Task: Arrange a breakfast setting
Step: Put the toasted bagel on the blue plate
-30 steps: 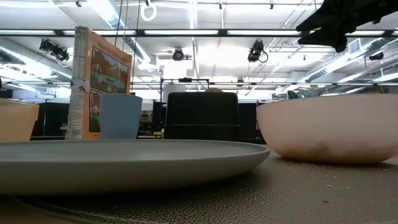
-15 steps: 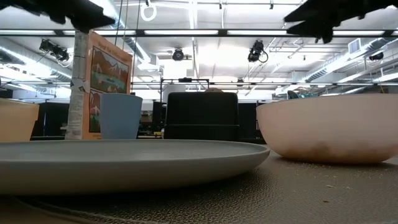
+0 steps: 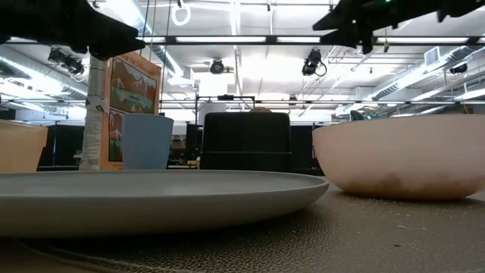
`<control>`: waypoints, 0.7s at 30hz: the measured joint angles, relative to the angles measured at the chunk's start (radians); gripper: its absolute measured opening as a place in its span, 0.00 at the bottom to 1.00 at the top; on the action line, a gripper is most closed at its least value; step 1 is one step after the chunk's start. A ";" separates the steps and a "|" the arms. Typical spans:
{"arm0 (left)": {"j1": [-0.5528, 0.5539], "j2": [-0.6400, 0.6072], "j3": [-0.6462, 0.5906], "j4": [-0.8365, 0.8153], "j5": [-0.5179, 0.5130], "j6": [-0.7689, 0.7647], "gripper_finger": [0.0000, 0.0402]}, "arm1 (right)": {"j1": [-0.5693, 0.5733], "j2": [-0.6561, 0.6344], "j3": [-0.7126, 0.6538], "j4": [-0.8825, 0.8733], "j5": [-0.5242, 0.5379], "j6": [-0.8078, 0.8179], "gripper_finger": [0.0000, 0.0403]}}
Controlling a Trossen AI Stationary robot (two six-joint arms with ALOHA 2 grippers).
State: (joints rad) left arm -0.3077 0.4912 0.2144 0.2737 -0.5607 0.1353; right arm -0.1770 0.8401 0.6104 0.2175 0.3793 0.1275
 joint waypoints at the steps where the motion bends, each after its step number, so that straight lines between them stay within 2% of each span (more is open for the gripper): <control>1: 0.003 -0.002 -0.014 0.026 0.000 0.000 0.70 | -0.022 0.018 0.010 0.008 -0.026 0.009 0.57; 6: 0.022 -0.001 -0.073 0.109 -0.001 -0.019 0.70 | -0.091 0.145 0.075 0.029 -0.078 0.073 0.57; 21: 0.046 -0.001 -0.091 0.187 0.010 0.056 0.70 | -0.126 0.511 0.360 0.067 -0.053 0.115 0.57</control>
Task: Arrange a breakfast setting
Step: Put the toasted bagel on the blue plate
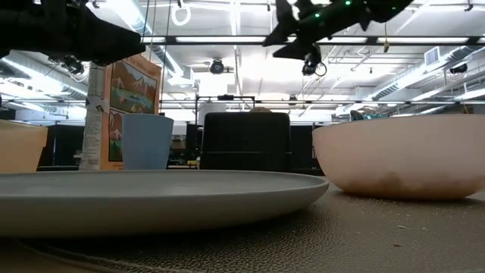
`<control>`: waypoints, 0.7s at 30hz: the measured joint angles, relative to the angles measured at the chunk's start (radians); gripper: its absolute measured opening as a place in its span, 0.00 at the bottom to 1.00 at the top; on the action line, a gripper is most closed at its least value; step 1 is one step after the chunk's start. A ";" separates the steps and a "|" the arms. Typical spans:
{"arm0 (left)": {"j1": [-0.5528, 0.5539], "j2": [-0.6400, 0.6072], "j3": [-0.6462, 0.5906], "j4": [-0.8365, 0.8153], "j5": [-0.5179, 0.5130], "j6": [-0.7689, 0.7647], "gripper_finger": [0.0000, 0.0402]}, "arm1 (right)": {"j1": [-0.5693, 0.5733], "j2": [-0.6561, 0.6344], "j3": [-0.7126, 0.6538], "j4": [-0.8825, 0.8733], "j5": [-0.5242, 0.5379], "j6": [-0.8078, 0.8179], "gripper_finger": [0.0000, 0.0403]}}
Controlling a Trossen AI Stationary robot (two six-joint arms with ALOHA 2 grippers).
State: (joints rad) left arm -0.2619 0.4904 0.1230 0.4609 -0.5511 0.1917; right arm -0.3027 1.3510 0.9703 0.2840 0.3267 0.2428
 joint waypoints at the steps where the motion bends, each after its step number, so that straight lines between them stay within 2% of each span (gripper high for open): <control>1: 0.000 0.000 0.000 -0.001 0.000 0.000 0.70 | 0.000 0.016 0.019 0.000 0.001 0.000 0.57; 8: 0.000 0.000 0.000 -0.047 0.000 -0.035 0.70 | -0.001 0.125 0.138 0.006 0.002 0.001 0.57; 21: 0.000 0.000 0.000 -0.070 0.000 -0.233 0.70 | -0.014 0.306 0.326 0.008 0.002 0.047 0.57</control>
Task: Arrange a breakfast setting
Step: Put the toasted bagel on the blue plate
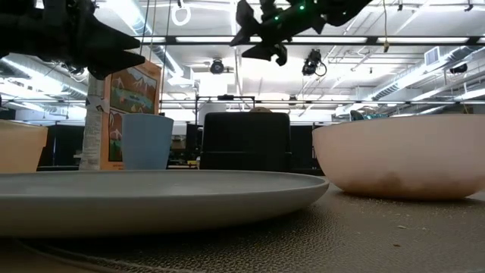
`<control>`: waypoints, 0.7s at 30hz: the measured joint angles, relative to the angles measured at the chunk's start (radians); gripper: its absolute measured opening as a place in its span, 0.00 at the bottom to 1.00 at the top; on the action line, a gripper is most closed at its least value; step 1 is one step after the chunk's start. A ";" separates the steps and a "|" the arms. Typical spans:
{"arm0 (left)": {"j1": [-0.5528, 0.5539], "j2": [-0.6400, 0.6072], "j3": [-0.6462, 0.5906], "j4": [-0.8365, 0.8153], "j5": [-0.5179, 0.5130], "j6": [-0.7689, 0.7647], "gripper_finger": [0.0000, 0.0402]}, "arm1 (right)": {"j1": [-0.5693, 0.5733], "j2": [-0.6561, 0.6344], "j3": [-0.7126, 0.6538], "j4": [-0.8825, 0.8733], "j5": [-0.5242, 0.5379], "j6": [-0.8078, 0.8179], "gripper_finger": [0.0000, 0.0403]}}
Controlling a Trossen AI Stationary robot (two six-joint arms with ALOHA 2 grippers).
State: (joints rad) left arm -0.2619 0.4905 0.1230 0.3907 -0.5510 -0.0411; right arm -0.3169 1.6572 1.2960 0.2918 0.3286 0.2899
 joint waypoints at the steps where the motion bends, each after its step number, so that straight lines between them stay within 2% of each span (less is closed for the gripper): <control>1: 0.000 0.000 0.000 0.000 0.000 0.000 0.70 | -0.003 0.011 0.012 -0.001 0.000 0.009 0.57; 16: 0.000 0.000 0.000 0.000 0.000 0.001 0.70 | -0.015 0.117 0.048 0.030 0.096 0.171 0.57; 21: 0.000 0.000 0.000 0.000 0.000 0.001 0.70 | -0.028 0.124 0.047 0.030 0.057 0.171 0.57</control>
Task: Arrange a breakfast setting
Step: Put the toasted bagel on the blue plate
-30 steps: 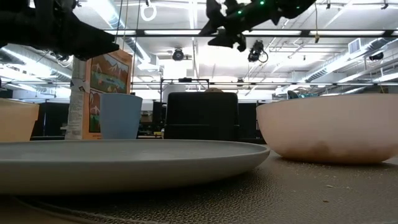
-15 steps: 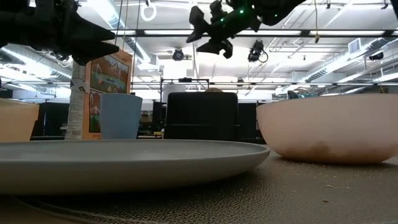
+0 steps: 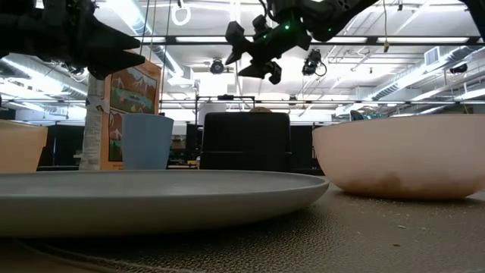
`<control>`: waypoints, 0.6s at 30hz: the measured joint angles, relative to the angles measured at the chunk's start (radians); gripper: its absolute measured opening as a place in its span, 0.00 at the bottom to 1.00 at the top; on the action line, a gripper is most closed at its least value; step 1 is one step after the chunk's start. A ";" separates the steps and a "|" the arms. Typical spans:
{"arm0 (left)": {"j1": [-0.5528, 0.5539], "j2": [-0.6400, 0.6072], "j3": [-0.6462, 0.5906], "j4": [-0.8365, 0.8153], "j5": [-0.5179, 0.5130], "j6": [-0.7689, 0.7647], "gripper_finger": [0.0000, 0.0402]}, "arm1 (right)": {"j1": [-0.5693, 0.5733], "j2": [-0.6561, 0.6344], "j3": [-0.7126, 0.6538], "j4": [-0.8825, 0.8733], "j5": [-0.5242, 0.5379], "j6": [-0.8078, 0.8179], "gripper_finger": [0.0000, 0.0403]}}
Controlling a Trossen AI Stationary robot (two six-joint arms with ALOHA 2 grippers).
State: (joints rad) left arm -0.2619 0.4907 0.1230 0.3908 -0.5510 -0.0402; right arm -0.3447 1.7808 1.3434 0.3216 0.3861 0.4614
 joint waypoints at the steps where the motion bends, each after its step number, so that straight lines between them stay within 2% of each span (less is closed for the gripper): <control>1: 0.000 0.000 0.000 0.000 0.000 0.000 0.70 | -0.001 0.001 0.000 0.000 -0.014 0.000 0.57; 18: 0.000 0.000 0.000 0.000 0.000 0.001 0.70 | 0.000 0.001 0.000 0.032 -0.048 -0.092 0.55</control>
State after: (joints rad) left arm -0.2619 0.4904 0.1234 0.3908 -0.5513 -0.0391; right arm -0.3449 1.7821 1.3430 0.3539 0.3382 0.3690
